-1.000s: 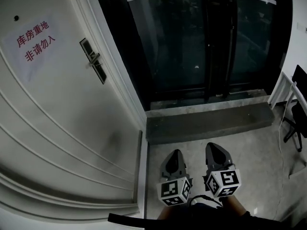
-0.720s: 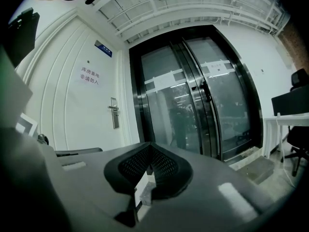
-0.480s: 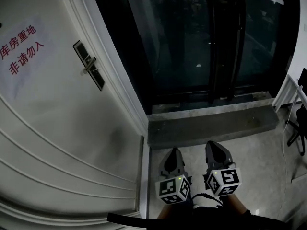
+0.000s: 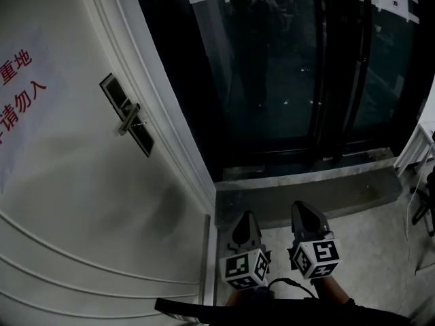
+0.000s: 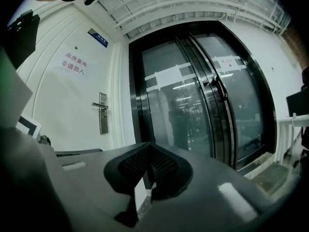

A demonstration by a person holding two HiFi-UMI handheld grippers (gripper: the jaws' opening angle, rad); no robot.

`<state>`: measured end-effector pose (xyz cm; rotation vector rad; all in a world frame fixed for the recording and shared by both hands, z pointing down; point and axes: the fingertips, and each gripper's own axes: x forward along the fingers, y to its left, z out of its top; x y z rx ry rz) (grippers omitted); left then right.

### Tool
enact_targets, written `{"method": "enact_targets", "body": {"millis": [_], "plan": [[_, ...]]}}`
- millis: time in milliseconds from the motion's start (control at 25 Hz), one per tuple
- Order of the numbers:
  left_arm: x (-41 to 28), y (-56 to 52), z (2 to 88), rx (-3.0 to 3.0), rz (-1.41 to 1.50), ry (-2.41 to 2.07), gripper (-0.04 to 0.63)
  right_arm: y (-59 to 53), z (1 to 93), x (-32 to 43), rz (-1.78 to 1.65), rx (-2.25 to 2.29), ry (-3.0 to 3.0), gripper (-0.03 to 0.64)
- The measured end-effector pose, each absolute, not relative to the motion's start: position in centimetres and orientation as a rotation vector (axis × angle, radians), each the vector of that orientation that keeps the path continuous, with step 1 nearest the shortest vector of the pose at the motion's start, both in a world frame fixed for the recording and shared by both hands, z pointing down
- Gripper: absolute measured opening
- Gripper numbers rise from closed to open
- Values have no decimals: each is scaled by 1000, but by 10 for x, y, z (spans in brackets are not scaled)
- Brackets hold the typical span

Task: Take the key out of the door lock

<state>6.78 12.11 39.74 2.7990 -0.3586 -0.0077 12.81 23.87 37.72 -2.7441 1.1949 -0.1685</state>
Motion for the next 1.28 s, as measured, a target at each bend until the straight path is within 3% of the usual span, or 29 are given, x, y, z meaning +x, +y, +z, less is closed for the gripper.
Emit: {"method": "enact_targets", "body": {"millis": [600, 1280], "plan": [[94, 3, 410, 2750, -17, -602, 0, 109, 384, 173, -185, -2652, 1425, 2], [119, -136, 388, 2574, -144, -1246, 0, -79, 369, 241, -180, -2263, 2025, 2]]}}
